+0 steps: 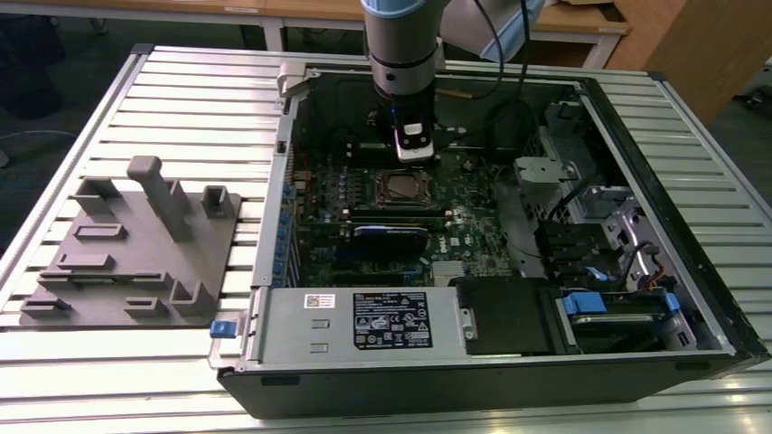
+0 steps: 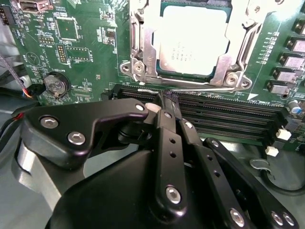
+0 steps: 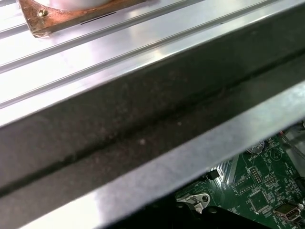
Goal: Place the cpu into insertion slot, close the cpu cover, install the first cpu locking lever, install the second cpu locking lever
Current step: 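Install the first cpu locking lever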
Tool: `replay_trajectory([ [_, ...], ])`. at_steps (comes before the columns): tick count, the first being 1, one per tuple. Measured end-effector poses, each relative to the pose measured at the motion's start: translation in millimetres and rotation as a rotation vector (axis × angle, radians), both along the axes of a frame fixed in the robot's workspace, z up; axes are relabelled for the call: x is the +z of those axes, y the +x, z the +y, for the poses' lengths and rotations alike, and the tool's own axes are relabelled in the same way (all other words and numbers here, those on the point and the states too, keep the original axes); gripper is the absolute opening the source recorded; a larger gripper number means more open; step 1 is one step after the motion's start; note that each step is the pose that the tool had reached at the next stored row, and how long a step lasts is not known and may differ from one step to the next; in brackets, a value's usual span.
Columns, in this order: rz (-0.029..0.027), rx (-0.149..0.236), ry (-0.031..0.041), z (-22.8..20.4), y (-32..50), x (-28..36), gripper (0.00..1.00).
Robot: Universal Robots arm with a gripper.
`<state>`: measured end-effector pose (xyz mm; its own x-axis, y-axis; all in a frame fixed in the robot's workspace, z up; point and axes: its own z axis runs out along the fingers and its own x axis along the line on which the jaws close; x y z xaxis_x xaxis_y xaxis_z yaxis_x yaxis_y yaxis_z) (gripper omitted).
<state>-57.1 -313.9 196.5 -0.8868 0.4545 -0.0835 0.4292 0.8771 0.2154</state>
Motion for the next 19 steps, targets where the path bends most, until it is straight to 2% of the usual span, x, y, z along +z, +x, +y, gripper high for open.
replay_trajectory([
  [5, -0.0001, 0.000, -0.0005, 0.0, 0.0, 0.0, 0.10],
  [7, -0.0002, 0.000, -0.0027, 0.1, 0.3, -0.1, 0.10],
  [15, -0.0002, 0.000, -0.0277, -0.4, 1.1, -0.1, 0.10],
  [19, -0.0017, 0.000, -0.0378, -0.5, 1.1, -1.1, 0.10],
])
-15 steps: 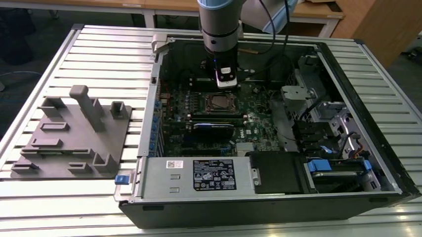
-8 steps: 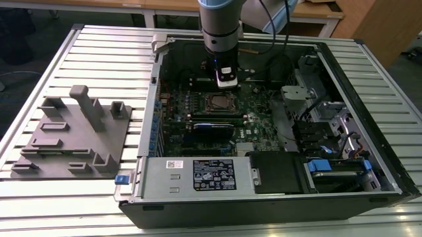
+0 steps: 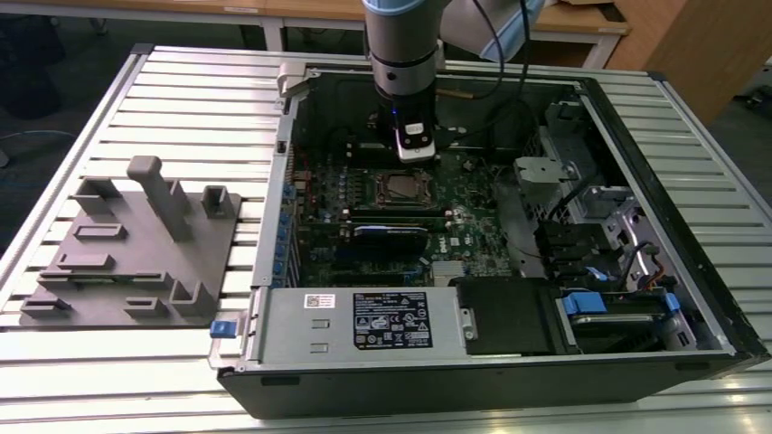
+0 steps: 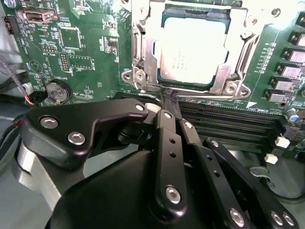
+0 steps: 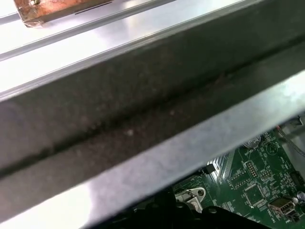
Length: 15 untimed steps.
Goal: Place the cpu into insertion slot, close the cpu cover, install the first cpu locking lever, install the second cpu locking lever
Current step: 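Install the first cpu locking lever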
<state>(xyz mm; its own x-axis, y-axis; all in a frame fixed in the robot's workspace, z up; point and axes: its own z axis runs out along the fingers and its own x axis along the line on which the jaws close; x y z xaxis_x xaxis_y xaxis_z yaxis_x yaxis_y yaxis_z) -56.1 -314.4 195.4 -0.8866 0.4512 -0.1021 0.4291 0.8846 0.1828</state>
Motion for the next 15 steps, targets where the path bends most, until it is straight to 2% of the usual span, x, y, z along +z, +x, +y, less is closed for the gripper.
replay_trajectory([
  [5, -0.0003, 0.000, -0.0011, 0.0, 0.1, 0.3, 0.10],
  [10, -0.0003, 0.000, -0.0010, 0.0, 0.0, 6.8, 0.10],
  [15, -0.0012, -0.002, 0.0001, 2.1, -0.6, 6.6, 0.10],
])
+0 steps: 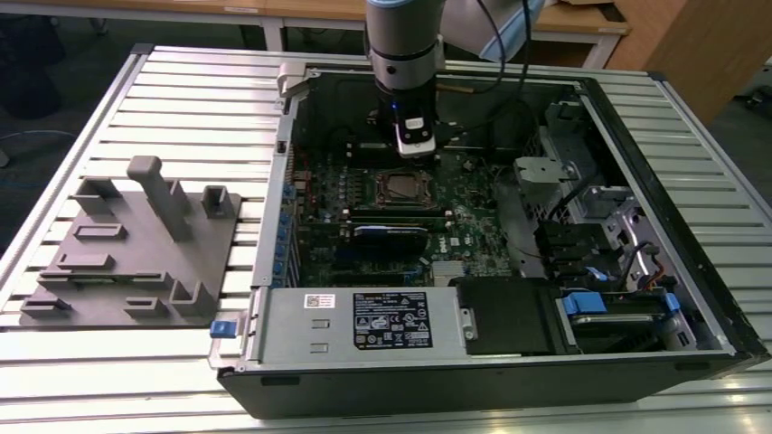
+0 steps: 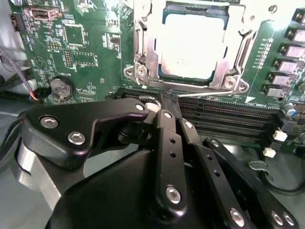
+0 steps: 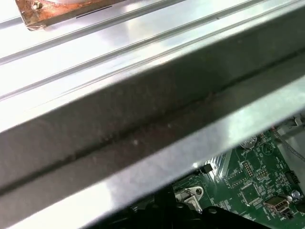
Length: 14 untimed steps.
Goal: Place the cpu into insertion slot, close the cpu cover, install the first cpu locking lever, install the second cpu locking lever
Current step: 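Install the first cpu locking lever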
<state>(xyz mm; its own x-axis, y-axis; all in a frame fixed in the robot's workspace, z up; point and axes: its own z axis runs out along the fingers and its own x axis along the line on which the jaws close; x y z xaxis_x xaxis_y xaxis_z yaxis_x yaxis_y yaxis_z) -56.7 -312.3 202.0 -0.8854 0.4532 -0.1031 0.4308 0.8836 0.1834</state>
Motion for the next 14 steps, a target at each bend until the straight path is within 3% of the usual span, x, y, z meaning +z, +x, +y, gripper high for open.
replay_trajectory([
  [3, -0.0027, -0.001, 0.0069, 0.2, -0.3, -0.9, 0.10],
  [6, -0.0055, -0.001, 0.0233, 0.3, -0.6, -2.1, 0.10],
  [11, -0.0101, -0.001, 0.0294, -0.2, -0.6, -2.7, 0.10],
  [14, -0.0206, -0.001, 0.0312, -1.7, -0.7, -4.8, 0.10],
])
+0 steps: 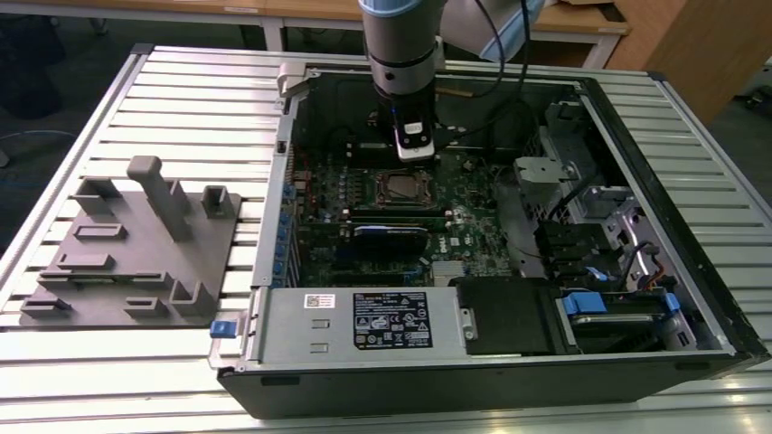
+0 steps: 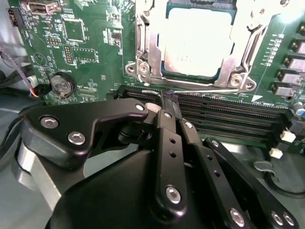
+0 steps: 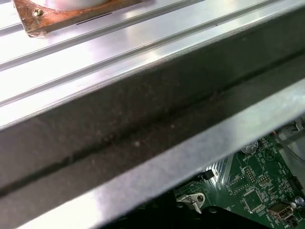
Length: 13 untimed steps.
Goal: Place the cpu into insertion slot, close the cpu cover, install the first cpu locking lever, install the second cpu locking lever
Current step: 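Install the first cpu locking lever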
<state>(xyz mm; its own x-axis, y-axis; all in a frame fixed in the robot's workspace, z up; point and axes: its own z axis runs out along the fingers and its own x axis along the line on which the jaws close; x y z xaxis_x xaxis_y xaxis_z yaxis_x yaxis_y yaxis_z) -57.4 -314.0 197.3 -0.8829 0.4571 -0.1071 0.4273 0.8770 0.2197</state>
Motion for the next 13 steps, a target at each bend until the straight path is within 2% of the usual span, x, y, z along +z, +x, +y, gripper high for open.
replay_trajectory([
  [5, -0.0039, 0.000, 0.0019, -0.1, -0.4, -0.2, 0.10],
  [9, -0.0176, 0.000, 0.0068, -0.2, -1.5, -0.2, 0.10],
  [13, -0.0285, 0.000, 0.0072, -0.2, -4.1, -0.2, 0.10],
])
